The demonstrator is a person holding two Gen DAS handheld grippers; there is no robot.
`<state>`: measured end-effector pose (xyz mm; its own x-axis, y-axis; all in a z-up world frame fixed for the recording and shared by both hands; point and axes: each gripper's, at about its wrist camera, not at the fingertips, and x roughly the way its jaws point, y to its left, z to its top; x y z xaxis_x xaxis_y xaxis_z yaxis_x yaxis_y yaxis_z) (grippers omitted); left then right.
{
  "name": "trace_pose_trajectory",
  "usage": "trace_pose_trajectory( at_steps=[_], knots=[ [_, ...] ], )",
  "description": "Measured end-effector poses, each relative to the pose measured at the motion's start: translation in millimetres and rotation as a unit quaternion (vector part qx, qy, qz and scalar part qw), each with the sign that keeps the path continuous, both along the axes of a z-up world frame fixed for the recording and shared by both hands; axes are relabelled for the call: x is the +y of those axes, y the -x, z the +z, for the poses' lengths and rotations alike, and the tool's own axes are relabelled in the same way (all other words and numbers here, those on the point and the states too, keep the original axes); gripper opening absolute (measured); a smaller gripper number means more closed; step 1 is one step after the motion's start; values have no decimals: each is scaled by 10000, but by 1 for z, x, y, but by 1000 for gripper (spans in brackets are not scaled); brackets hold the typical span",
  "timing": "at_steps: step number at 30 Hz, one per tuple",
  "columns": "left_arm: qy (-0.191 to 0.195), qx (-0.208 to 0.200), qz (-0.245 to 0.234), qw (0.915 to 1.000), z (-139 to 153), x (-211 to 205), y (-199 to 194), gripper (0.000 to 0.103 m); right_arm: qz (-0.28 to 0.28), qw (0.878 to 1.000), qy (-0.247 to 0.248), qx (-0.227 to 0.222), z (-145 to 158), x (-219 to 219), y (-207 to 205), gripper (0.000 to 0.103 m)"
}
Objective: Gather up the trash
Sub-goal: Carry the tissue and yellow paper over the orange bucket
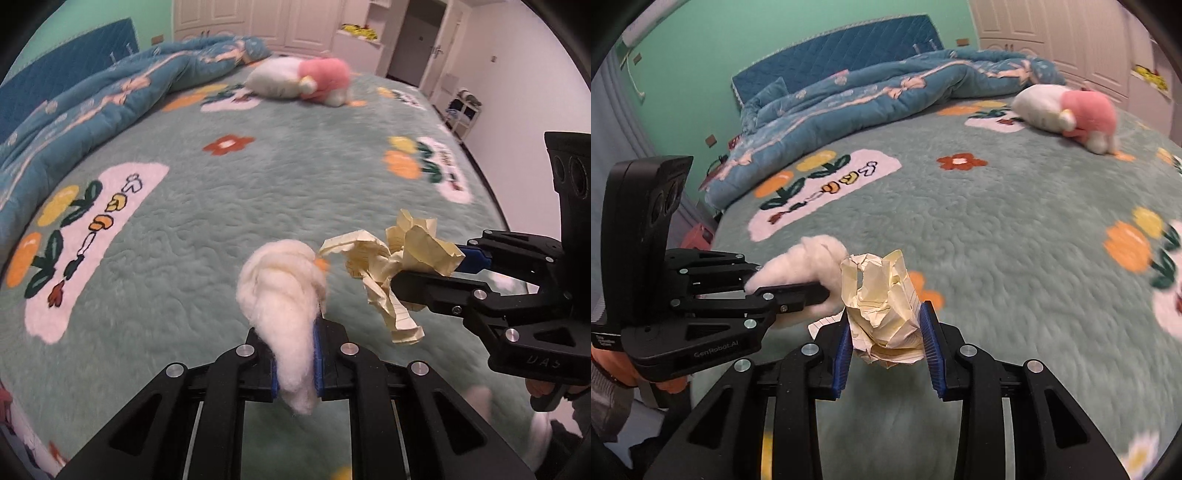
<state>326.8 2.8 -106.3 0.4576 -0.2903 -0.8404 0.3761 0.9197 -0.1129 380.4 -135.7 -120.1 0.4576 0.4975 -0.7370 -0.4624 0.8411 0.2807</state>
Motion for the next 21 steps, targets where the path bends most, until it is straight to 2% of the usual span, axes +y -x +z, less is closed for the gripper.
trace_pose_trajectory(
  at_steps=[6,13,18,21],
  knots=[
    [78,-220,-449,9987,39,-37,69,15,-361,9990,-140,-231,48,-34,85,35],
    [17,-558,-1176,9915,73,-92,139,15,-975,9933,-301,-547,86,-87,178,35],
    [-26,-662,-1858,9804,80,-147,178,15,-1673,9819,-438,-775,101,-143,248,35],
    [-95,-758,-2451,9665,83,-191,204,15,-2153,9716,-492,-847,103,-181,292,35]
  ],
)
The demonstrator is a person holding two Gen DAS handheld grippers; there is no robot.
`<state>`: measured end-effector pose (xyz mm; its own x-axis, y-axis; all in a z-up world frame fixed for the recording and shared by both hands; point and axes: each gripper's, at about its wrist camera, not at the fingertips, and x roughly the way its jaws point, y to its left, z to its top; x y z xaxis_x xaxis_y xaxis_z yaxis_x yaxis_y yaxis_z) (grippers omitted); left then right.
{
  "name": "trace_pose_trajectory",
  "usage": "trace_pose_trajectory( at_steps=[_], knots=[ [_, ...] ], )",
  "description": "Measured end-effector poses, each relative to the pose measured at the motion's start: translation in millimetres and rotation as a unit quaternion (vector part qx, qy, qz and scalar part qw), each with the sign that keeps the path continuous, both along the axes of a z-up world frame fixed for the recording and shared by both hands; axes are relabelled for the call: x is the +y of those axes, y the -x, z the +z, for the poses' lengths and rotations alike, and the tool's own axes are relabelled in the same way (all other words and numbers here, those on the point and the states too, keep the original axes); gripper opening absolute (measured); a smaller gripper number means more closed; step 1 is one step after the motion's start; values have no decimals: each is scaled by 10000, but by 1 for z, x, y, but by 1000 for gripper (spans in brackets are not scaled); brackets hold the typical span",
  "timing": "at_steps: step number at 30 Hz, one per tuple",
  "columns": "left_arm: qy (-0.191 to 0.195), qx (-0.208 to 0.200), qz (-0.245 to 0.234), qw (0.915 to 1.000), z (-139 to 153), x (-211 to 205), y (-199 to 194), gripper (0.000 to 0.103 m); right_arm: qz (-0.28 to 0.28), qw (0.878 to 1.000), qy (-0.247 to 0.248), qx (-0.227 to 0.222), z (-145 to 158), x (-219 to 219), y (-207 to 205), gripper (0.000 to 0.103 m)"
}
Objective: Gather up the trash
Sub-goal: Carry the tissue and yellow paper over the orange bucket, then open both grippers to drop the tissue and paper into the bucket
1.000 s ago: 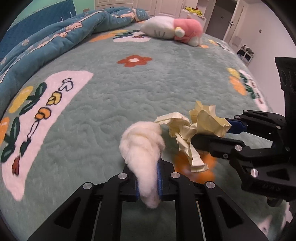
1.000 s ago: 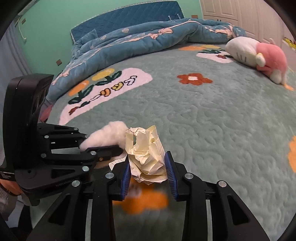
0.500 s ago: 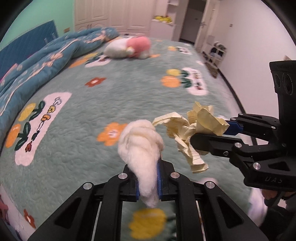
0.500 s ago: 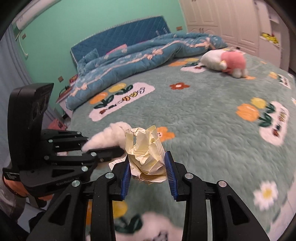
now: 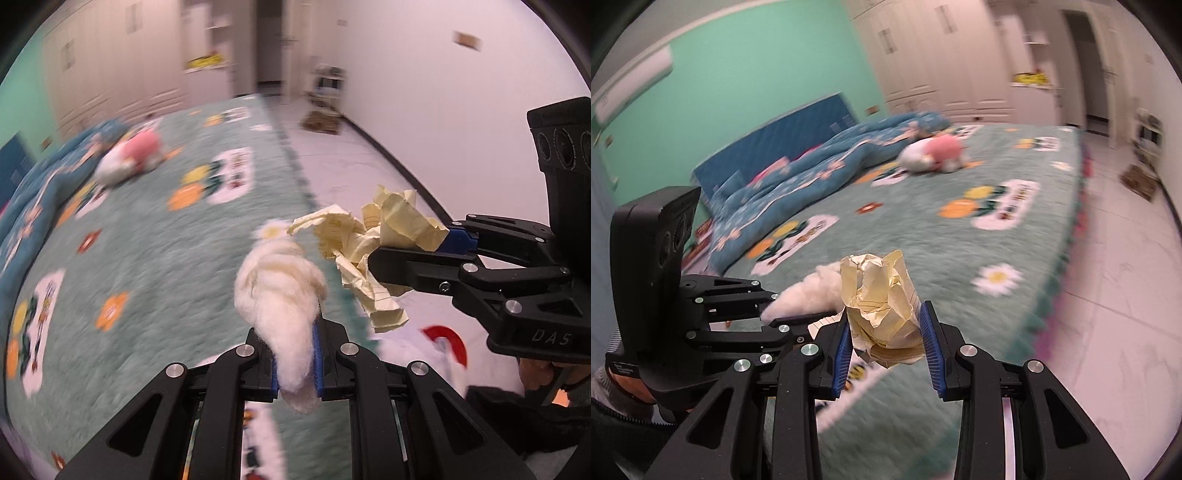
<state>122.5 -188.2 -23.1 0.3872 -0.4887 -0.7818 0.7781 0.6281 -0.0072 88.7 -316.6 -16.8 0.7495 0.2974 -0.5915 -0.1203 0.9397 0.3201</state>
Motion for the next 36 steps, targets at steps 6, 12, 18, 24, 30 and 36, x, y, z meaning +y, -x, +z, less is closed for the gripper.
trace_pose_trajectory(
  at_steps=[6,12,18,24,30,36],
  knots=[
    [-75,97,-1158,9932,-10,-82,51,15,-1155,9932,-134,24,-12,-79,98,35],
    [-360,448,-2323,9709,-49,-164,111,15,-2296,9723,-276,350,-44,-144,195,35],
    [-761,809,-3013,9470,-101,-217,154,14,-3083,9451,-527,946,-100,-188,270,35],
    [-1311,1068,-3074,9364,-151,-248,162,15,-3410,9252,-726,1500,-158,-222,295,36],
    [-1628,1261,-2954,9329,-182,-263,166,15,-3409,9170,-907,1863,-203,-236,293,37],
    [-1845,1117,-2879,9330,-194,-269,173,45,-3490,9079,-1077,2056,-229,-237,287,45]
  ],
)
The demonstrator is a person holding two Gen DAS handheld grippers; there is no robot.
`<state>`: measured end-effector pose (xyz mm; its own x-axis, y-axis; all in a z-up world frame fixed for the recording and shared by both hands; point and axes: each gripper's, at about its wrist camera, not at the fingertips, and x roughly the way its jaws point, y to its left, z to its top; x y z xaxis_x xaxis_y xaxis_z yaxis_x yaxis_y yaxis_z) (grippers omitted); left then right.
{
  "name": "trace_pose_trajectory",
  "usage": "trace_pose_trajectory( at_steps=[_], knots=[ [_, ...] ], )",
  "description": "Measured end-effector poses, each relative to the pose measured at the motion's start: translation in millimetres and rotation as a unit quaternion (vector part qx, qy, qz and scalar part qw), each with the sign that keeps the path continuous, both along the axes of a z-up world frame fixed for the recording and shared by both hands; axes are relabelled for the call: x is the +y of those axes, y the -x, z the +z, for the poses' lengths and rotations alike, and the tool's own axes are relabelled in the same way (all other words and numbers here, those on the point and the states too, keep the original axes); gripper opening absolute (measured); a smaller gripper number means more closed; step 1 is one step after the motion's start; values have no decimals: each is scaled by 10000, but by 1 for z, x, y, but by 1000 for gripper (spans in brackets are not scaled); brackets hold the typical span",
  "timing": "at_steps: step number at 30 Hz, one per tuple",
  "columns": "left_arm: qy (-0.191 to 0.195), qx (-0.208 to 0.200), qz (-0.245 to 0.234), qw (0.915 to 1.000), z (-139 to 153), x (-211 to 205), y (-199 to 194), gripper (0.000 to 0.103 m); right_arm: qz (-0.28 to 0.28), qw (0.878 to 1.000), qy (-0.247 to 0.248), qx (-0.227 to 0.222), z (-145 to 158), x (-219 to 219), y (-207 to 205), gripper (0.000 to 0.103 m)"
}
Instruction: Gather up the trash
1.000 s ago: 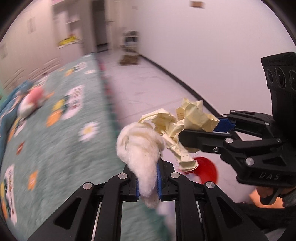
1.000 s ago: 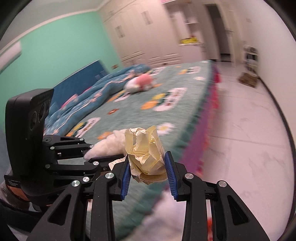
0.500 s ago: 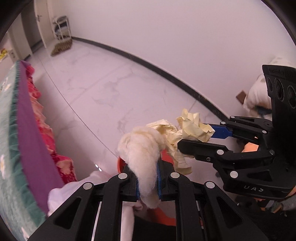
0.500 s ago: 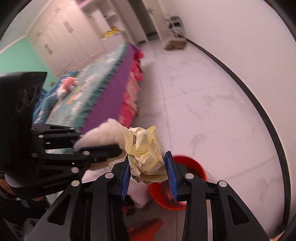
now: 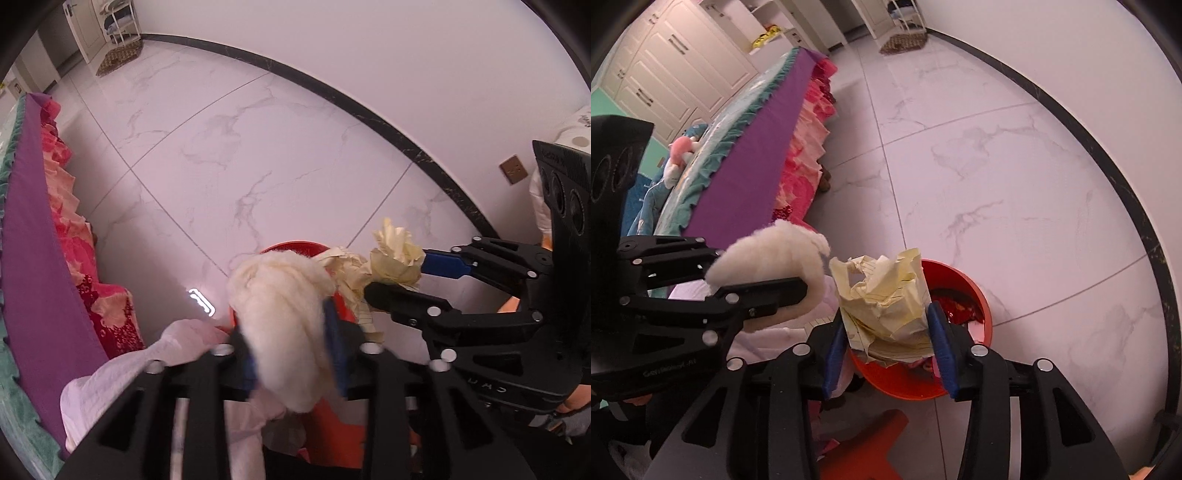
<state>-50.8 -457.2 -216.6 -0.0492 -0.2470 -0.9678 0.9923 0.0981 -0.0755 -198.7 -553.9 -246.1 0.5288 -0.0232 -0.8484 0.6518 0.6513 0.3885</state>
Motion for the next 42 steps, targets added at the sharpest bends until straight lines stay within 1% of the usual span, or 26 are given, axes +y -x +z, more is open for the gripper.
trace_pose_trajectory(
  at_steps=[1,2,4,7,8,9,13,17,19,22,24,25,26,28,30,31,33,35,37,38,40,41,42],
  knots=[
    [-11,-38,26,10000,1,0,1,52,-12,10000,-11,27,-2,0,-1,45],
    [-14,-37,38,10000,1,0,1,54,-34,10000,-15,76,-5,-2,-1,46],
    [-22,-48,67,10000,1,-1,-1,64,-43,9999,-55,102,-9,-4,-3,46],
    [-22,-77,83,9999,1,-2,-1,68,-43,9998,-60,161,-12,-4,-4,47],
    [-31,-90,86,9999,1,-3,-2,70,-47,9998,-82,159,-13,-4,-3,48],
    [-24,-127,96,9999,1,-3,-1,76,-64,9998,-81,174,-13,-5,-3,48],
    [24,-125,88,9999,3,-3,-1,77,-143,9997,-85,167,-14,-6,-3,52],
    [78,-174,69,9998,7,-1,0,77,-125,9998,-50,157,-10,-5,-2,52],
    [203,-254,93,9994,15,2,0,77,-139,9998,-21,120,-4,-4,-1,52],
    [395,-332,157,9985,28,8,-2,77,-170,9998,111,6,12,-2,-3,52],
    [554,-378,218,9975,40,14,-3,77,-206,9993,291,-78,27,2,-5,52],
    [700,-428,269,9963,51,20,-4,77,-210,9991,353,-114,33,3,-5,52],
    [810,-473,317,9951,57,24,-5,77,-206,9981,555,-182,48,9,-8,52],
    [1103,-591,466,9910,76,37,-10,78,-179,9962,780,-333,67,15,-11,52],
    [1404,-695,683,9853,95,53,-17,83,-93,9923,1121,-516,93,27,-19,53],
    [1608,-793,870,9799,108,65,-24,84,-36,9906,1234,-585,102,33,-23,53],
    [1820,-877,1118,9730,123,83,-33,84,156,9853,1507,-791,127,48,-35,53],
    [2070,-986,1427,9628,141,107,-43,84,331,9801,1699,-968,145,62,-46,54],
    [2292,-1162,1730,9508,157,131,-52,84,579,9725,1898,-1216,168,82,-62,58],
    [2406,-1335,1939,9416,166,146,-57,84,646,9702,1943,-1297,174,89,-67,61],
    [2620,-1683,2388,9198,182,179,-65,88,907,9617,2080,-1537,193,109,-83,62],
    [2700,-1809,2567,9102,187,192,-68,88,1088,9561,2145,-1672,203,122,-92,62],
    [2810,-1996,2799,8960,195,211,-71,88,1283,9500,2195,-1811,212,135,-103,62]
  ],
)
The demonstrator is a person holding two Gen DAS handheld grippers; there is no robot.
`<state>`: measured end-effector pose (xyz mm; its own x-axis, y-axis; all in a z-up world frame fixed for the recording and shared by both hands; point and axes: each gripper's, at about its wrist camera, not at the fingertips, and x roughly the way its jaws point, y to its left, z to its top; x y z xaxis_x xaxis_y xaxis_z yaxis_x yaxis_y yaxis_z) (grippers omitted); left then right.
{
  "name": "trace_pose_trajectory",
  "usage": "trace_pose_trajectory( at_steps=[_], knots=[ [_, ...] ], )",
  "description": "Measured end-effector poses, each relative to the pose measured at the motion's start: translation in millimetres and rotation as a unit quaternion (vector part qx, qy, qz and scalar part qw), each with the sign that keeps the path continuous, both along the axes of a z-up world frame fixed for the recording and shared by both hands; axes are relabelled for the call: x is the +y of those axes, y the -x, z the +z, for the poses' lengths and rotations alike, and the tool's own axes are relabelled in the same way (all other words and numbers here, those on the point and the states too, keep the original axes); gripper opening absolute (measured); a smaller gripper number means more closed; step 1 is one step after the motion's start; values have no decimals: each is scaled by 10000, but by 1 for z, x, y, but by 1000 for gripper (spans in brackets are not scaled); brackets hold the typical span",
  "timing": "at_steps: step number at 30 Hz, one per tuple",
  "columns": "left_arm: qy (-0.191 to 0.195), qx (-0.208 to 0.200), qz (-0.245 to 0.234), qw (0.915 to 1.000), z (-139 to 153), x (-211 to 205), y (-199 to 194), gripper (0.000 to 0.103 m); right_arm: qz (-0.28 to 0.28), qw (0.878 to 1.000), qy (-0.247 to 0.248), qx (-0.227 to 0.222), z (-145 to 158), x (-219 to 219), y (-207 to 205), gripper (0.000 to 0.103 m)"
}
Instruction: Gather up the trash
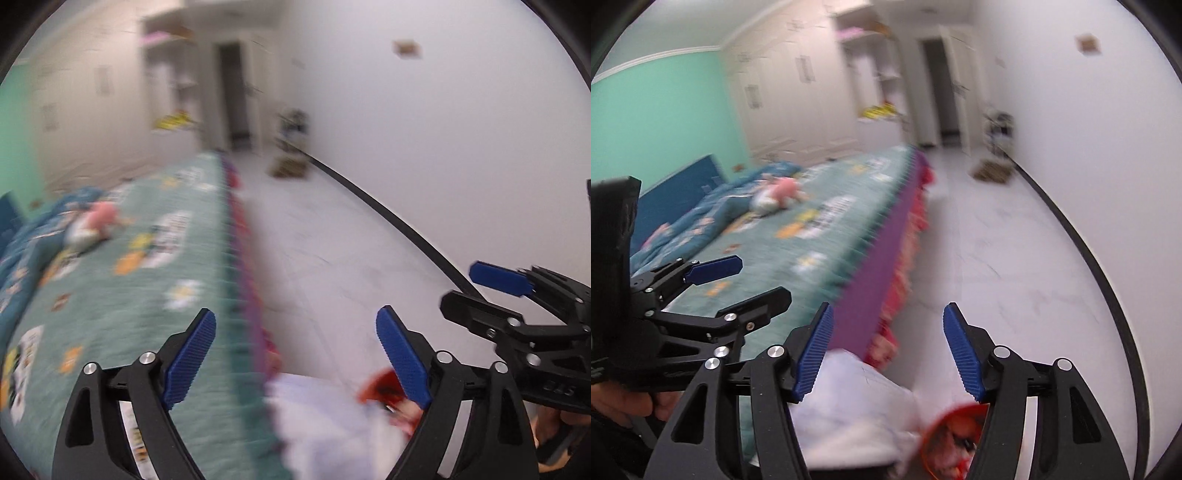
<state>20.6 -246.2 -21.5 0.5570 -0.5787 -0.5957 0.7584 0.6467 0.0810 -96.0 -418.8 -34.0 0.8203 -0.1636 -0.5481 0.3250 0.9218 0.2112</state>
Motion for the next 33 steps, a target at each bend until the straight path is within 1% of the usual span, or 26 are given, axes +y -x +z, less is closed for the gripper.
trace_pose_trajectory(
  at_steps=[1,2,3,4,5,6,9,10,11,12,13,14,15,17,19,20,21,22,24,25,27,28,31,33],
  knots=[
    [76,-117,196,9997,5,13,-2,89,166,9998,55,-80,7,10,-8,62],
    [157,-276,489,9983,12,31,-4,89,387,9990,134,-179,15,24,-18,62],
    [219,-427,793,9957,18,49,-5,89,617,9975,210,-270,23,38,-28,63],
    [253,-533,1002,9932,22,59,-7,89,880,9950,271,-385,31,55,-40,64],
    [305,-681,1286,9889,28,75,-9,91,1000,9936,291,-447,36,63,-46,68],
    [353,-849,1602,9828,33,94,-9,98,1232,9902,324,-572,44,79,-56,69],
    [437,-1194,2398,9625,49,136,-8,98,1741,9800,415,-865,61,119,-78,70],
    [445,-1232,2600,9567,54,148,-13,98,1936,9751,428,-993,67,134,-86,71],
    [436,-1241,2752,9523,58,157,-12,98,2084,9709,432,-1096,73,147,-92,75],
    [447,-1261,2987,9449,61,170,-12,98,2162,9683,446,-1166,76,157,-96,78],
    [491,-1294,3208,9370,64,182,-13,98,2220,9660,475,-1235,80,168,-101,78],
    [538,-1316,3365,9309,66,192,-13,98,2333,9617,522,-1339,85,179,-104,78],
    [573,-1316,3493,9260,69,206,-12,98,2475,9566,564,-1432,90,192,-108,78],
    [641,-1268,3772,9152,74,226,-10,98,2667,9500,605,-1506,98,210,-114,78],
    [693,-1222,3967,9071,76,237,-9,98,2876,9423,613,-1598,105,229,-120,82],
    [701,-1207,4038,9041,74,239,-13,98,2920,9399,637,-1650,108,237,-123,85],
    [740,-1187,4128,9000,75,243,-12,98,2940,9386,659,-1679,109,243,-122,85],
    [805,-1146,4159,8986,75,251,-11,98,2965,9373,678,-1699,109,249,-122,85],
    [1085,-1066,4068,9008,75,262,-6,98,3028,9345,721,-1727,109,259,-119,85],
    [1154,-1092,4045,9006,75,266,-3,98,3030,9344,735,-1724,109,262,-115,85],
    [1055,-1233,4072,8988,77,266,2,98,3047,9347,711,-1684,107,266,-113,85],
    [997,-1269,4048,9001,77,266,2,98,3042,9357,676,-1653,106,267,-113,85],
    [1035,-1316,4030,8997,78,271,0,98,3034,9369,653,-1608,105,269,-111,85],
    [1029,-1327,4066,8980,77,272,-1,98,3043,9366,667,-1604,104,267,-109,85]
  ],
)
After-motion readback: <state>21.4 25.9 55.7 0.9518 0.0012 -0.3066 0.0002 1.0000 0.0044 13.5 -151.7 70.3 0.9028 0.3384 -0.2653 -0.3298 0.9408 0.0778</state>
